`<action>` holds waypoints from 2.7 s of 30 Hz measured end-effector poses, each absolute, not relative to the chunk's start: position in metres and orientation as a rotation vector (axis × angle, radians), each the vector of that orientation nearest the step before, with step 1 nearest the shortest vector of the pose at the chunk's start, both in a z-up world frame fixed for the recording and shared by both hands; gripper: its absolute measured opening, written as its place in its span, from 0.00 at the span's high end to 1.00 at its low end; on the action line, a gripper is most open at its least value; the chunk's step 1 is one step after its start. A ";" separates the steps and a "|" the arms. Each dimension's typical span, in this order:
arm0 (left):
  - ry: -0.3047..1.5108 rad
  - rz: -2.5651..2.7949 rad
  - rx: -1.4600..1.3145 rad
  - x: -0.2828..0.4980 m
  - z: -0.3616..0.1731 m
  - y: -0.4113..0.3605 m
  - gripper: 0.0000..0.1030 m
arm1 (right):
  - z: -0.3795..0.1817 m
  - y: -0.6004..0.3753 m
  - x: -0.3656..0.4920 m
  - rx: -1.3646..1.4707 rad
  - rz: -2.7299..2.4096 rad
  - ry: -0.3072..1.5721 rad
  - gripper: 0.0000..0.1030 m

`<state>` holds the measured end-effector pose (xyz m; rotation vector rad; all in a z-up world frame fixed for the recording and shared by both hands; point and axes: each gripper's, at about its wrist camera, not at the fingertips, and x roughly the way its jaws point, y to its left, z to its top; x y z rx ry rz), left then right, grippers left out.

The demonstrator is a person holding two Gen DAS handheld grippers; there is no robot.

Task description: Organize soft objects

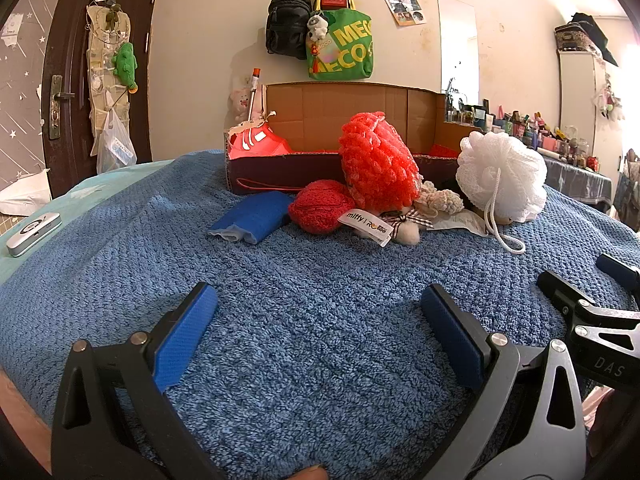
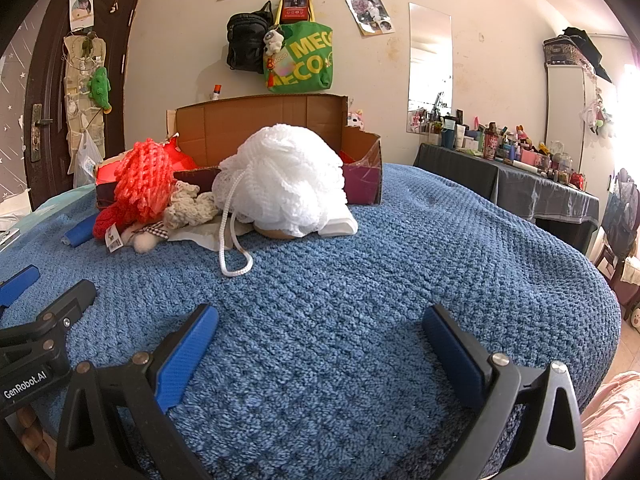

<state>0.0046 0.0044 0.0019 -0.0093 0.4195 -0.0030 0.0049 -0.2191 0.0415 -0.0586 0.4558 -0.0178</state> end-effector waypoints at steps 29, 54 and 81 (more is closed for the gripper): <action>0.419 -0.003 -0.009 0.004 0.002 0.004 0.00 | 0.042 -0.219 0.005 -0.058 -0.018 0.455 0.00; 0.363 -0.003 -0.006 0.010 0.045 0.013 0.00 | 0.089 -0.214 0.011 -0.075 0.005 0.370 0.00; 0.456 -0.134 0.039 0.089 0.089 0.001 0.00 | 0.131 -0.216 0.112 -0.068 0.057 0.523 0.00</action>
